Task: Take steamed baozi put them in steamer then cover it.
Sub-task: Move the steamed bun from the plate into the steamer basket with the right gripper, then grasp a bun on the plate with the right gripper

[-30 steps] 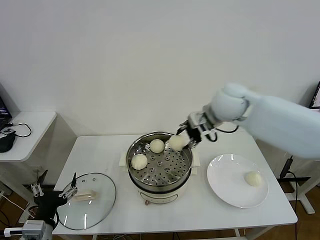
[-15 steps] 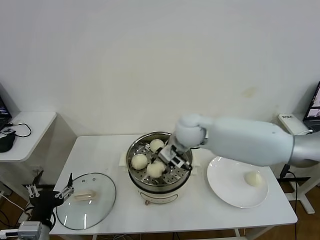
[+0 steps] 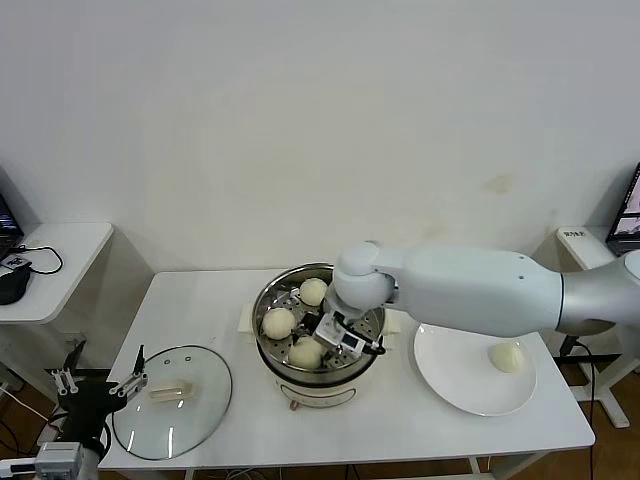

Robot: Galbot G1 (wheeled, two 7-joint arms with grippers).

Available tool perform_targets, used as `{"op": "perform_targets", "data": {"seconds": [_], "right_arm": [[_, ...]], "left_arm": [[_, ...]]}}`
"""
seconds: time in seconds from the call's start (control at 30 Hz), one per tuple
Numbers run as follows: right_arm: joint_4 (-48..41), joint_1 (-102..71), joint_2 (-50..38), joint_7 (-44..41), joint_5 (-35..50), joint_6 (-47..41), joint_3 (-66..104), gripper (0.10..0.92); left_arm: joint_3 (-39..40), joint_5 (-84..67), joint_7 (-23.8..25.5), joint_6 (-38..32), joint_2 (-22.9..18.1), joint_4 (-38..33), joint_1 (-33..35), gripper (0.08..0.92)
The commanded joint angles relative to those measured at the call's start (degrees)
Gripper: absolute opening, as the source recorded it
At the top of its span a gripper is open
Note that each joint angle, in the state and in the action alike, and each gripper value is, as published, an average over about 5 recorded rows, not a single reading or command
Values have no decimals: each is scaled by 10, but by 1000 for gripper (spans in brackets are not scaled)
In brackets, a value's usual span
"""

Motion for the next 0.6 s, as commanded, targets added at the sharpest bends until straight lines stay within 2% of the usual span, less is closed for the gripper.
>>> {"op": "perform_targets", "data": {"seconds": [0.03,0.13,0.23,0.43,0.6], "right_arm": [[-4,36,-37,-24,-11,19,45,719],[-8,52,-71,-37,9,-15,78,790],[-10,60,-112,-47,42,-84,109,818],[6,48,-230,-45,89,-235,147,823],[38,4,-346,-27,86,-283,159,823]], "left_arm": [[0,0,0,1,2,2,-1,823],[0,-1,0,0,4,3,-2,823],[-3,-5,1,0,8,4,-3,823],[-2,-10,1,0,15,3,-3,823],[10,-8,1,1,19,0,-7,823]]}}
